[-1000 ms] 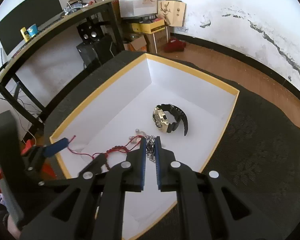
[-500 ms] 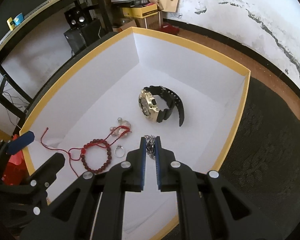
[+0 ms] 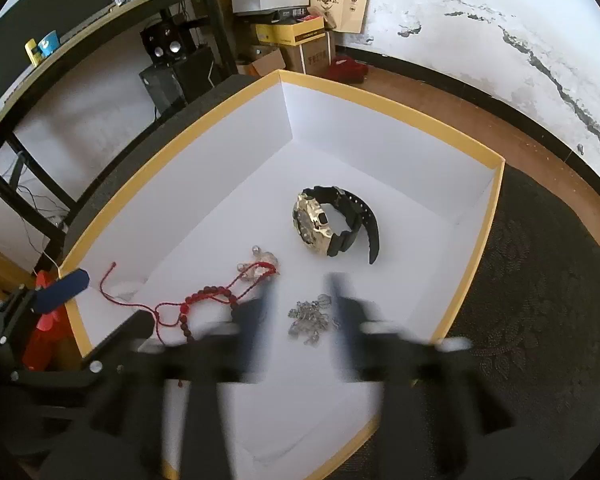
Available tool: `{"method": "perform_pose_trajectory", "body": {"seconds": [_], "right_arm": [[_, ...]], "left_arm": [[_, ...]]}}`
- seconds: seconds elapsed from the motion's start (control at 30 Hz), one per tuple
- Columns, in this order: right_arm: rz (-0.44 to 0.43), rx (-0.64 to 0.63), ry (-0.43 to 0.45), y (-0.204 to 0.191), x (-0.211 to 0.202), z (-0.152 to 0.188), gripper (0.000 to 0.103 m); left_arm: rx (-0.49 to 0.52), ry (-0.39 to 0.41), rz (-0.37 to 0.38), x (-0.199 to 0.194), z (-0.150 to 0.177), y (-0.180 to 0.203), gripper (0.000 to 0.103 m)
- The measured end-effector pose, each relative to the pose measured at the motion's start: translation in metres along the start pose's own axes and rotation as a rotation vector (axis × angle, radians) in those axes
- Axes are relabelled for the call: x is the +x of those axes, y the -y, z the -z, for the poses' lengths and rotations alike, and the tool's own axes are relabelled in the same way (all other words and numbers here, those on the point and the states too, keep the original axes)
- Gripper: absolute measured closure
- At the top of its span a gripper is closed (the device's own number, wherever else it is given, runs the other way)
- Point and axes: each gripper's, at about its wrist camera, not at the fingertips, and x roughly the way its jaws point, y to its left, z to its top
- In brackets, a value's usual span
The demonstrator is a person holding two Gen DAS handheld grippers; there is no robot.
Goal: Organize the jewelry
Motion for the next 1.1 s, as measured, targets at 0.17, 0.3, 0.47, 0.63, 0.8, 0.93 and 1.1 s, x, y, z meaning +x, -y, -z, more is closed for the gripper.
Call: {"method": "perform_pose_trajectory", "body": {"seconds": [0.17,0.3,0.47,0.63,0.8,0.93,1.1], "right_arm": [[-0.018,0.014,0.046,0.004,-0.025,0.001,0.006],[-0.003,0.032,0.07,0.013,-0.05,0.005,0.007],[0.067,0.05,0.117,0.028,-0.087,0.019,0.007],[0.154,0.102,0.166,0.054,-0.125,0.051,0.007],[0.255,0.162,0.2,0.086,-0.161,0.089,0.007],[0.342,0.236,0.208,0.122,-0.185,0.129,0.007],[0.431,0.367,0.185,0.176,-0.204,0.183,0.007]], "left_arm": [[-0.019,0.008,0.013,-0.003,0.0,0.0,0.016],[-0.01,0.028,0.024,-0.007,0.0,0.007,0.01],[0.005,0.033,0.038,-0.011,0.002,0.02,0.008],[0.025,0.03,0.085,-0.019,0.004,0.037,0.006],[0.038,0.027,0.163,-0.038,0.009,0.074,0.006],[0.117,0.044,0.222,-0.053,0.022,0.124,0.006],[0.264,0.033,0.287,-0.061,0.048,0.197,0.006]]}}
